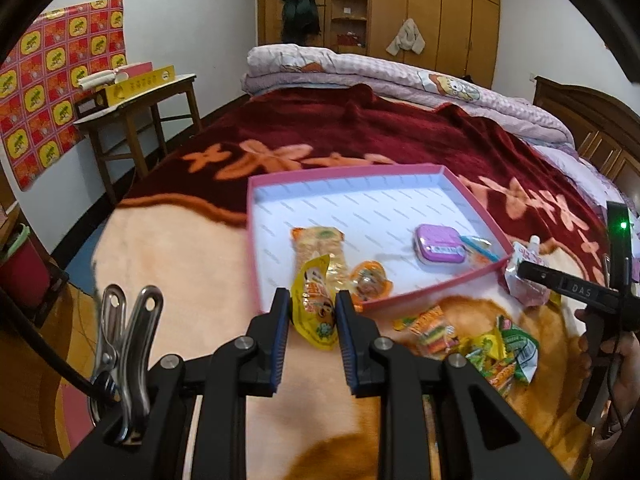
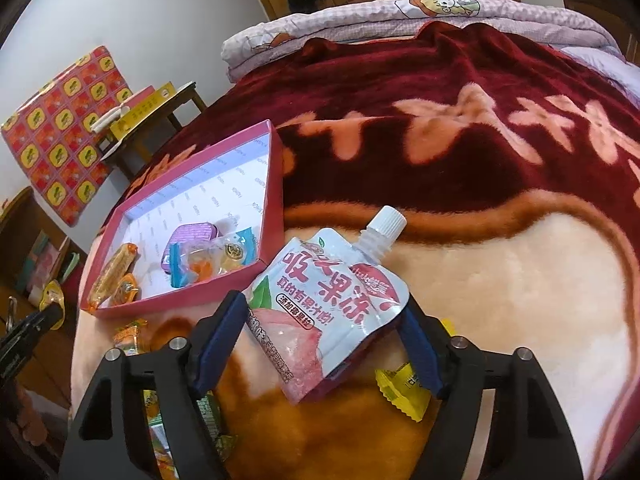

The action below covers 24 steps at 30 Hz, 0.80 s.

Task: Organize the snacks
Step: 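Lower yellow jelly cup into tray with left tool while right tool drops pink pouch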

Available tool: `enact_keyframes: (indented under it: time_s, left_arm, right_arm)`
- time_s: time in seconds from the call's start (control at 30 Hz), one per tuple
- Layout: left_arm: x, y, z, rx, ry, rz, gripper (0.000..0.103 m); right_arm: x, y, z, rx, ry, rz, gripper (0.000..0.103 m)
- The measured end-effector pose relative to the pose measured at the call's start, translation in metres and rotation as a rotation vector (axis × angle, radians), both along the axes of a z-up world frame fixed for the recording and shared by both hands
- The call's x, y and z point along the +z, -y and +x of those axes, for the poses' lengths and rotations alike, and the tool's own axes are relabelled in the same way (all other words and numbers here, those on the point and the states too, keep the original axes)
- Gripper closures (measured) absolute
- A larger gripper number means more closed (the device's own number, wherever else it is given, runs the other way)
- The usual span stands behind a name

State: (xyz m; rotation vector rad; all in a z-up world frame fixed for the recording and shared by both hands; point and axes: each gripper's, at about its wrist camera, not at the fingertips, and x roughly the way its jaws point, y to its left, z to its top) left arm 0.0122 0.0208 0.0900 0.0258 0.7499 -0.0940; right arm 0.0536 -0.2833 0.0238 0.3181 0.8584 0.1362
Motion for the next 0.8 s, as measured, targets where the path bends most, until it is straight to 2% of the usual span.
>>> enact_keyframes:
  time_s: [0.07,0.17,0.27,0.57,0.8]
  left_arm:
    - [0.005,-0.005,0.0,0.006,0.007,0.002,0.079]
    - [0.013,-0.01,-0.001,0.008,0.023,0.01,0.079]
    - [0.024,-0.012,-0.004,-0.004,0.042,0.026,0.079]
    - [0.057,-0.018,-0.004,-0.044,0.058,0.009,0.079]
    - [0.078,-0.034,-0.009,-0.027,0.061,-0.026,0.079]
  right_arm:
    - [0.004,0.005,-0.004,-0.024,0.011,0.004,0.052]
    - [0.011,0.012,-0.009,-0.034,0.029,0.019,0.062]
    - [0.019,0.01,-0.014,-0.023,0.049,-0.008,0.067]
    - [0.052,-0.006,-0.03,0.026,0.128,-0.042,0.072]
    - [0.076,-0.025,-0.037,0.09,0.183,-0.055,0.072]
